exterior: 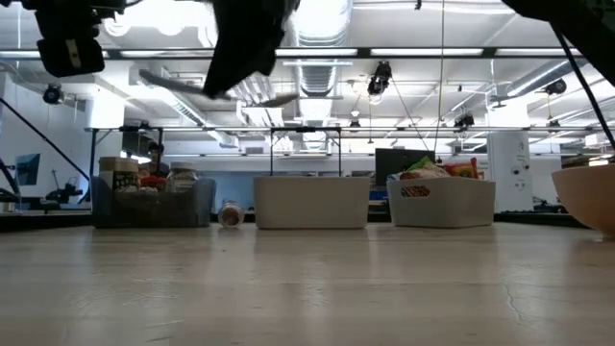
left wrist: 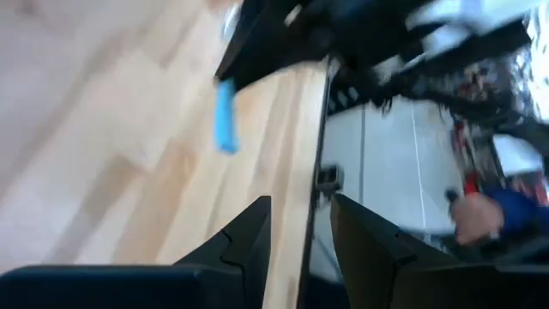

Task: Pick & Place Food Item
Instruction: Put the small blue spoon into the right gray bin

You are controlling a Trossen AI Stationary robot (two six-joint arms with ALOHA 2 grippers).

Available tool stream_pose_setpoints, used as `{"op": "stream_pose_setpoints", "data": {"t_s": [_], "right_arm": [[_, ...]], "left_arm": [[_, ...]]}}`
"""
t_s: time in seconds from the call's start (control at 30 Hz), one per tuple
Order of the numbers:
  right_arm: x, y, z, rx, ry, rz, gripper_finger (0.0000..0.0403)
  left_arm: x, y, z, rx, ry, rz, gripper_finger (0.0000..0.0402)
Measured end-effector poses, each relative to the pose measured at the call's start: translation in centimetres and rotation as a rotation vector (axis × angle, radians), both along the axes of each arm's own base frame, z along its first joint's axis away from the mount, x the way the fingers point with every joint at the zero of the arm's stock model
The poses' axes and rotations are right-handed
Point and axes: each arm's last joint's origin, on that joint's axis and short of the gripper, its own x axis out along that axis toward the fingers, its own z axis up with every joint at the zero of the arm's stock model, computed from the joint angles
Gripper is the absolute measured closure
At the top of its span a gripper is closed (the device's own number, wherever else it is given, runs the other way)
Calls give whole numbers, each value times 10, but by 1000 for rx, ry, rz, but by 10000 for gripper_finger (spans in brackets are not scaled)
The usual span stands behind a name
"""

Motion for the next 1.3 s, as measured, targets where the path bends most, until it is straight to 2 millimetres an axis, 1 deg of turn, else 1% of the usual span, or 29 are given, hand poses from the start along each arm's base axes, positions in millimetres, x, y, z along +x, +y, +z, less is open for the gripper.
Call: {"op": "stream_pose_setpoints", "data": {"t_s": [0.13,0.33,0.43,0.53,0.6,0.7,0.77,0.9,1.17,1.3], "right_arm": [[-7,7,10,-1,7,19,383],[-11,19,15,-18,-6,75,383],[-13,22,18,-27,-13,108,383],[-17,23,27,-41,-34,138,383],[-19,23,34,-48,-54,156,383],[-23,23,43,-58,-75,181,383],[-24,22,44,-61,-77,187,383],[-24,22,45,-61,-77,198,383],[-24,22,45,-69,-82,209,383],[-24,21,45,-77,-83,201,383]], "left_arm": [[19,-2,-6,17,38,-43,277],[52,0,-6,17,-45,-48,277],[69,4,-12,-40,-31,-50,277],[81,11,-21,-90,12,-67,277],[89,14,-26,-132,32,-103,277],[99,15,-30,-202,24,-199,277],[105,15,-32,-242,8,-253,277],[114,16,-32,-295,-20,-295,277],[119,15,-39,-380,25,-356,277],[121,16,-43,-398,49,-358,277]]}}
